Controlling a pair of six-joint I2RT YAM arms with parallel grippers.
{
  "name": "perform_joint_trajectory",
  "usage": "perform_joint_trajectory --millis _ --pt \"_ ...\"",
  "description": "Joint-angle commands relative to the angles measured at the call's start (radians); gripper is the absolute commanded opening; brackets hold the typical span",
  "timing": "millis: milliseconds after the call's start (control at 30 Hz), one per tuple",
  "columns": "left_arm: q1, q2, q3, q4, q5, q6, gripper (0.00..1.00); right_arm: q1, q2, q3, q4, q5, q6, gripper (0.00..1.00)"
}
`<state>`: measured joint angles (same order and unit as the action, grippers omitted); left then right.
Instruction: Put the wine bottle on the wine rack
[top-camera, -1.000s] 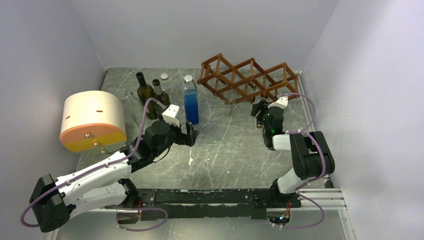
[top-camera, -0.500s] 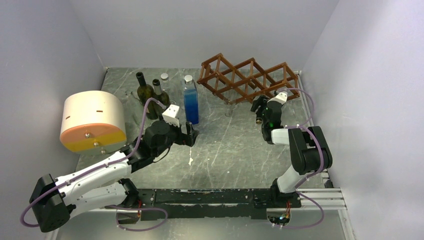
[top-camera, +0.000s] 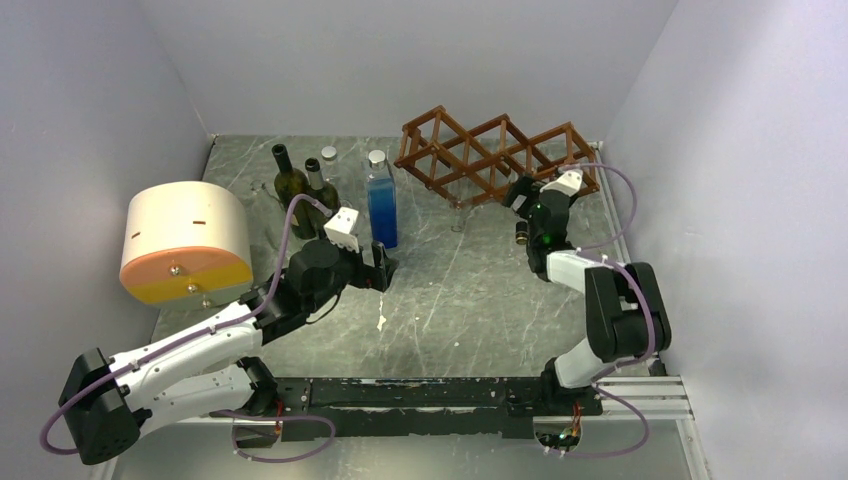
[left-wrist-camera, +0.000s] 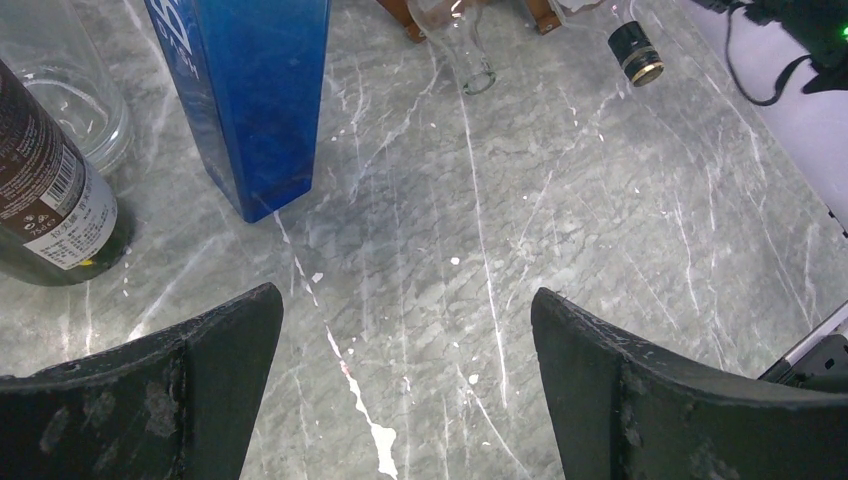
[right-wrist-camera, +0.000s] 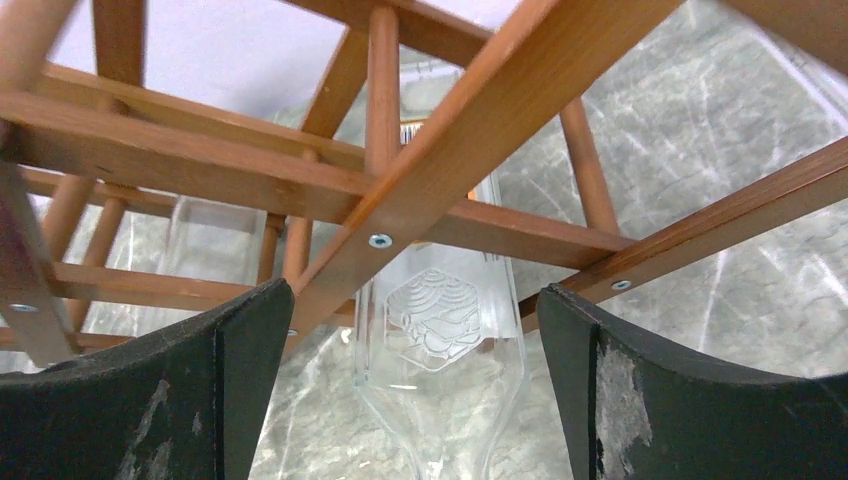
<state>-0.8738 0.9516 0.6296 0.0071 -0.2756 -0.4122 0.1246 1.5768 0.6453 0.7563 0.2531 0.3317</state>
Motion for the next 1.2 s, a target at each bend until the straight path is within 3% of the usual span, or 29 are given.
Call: perform_joint_trajectory --millis 0,300,433,733,933,1167 --pt "0.006 -0.016 0.035 -0.003 0.022 -0.006 0.98 -0.002 -0.121 0.04 -0.135 0.049 -0.01 0.97" --pt "0.006 -0.033 0.045 -0.005 0.045 -0.01 0.98 -0.002 -0.292 0.145 -0.715 0.075 0.061 0.94" --pt "0.005 -0.039 0.055 -0.014 0.049 -0.011 0.98 -0.002 -0.307 0.152 -0.861 0.001 0.059 0.9" --pt "0.005 -0.042 0.066 -0.014 0.059 -0.015 0.98 -0.002 -0.225 0.166 -0.878 -0.103 0.024 0.78" --pt "0.005 -0.059 0.087 -0.043 0.049 -0.002 0.96 -0.001 -0.161 0.167 -0.801 -0.121 0.023 0.6" --pt "0.006 -0.094 0.105 -0.063 0.026 0.019 0.97 0.0 -0.13 0.166 -0.732 -0.084 -0.007 0.29"
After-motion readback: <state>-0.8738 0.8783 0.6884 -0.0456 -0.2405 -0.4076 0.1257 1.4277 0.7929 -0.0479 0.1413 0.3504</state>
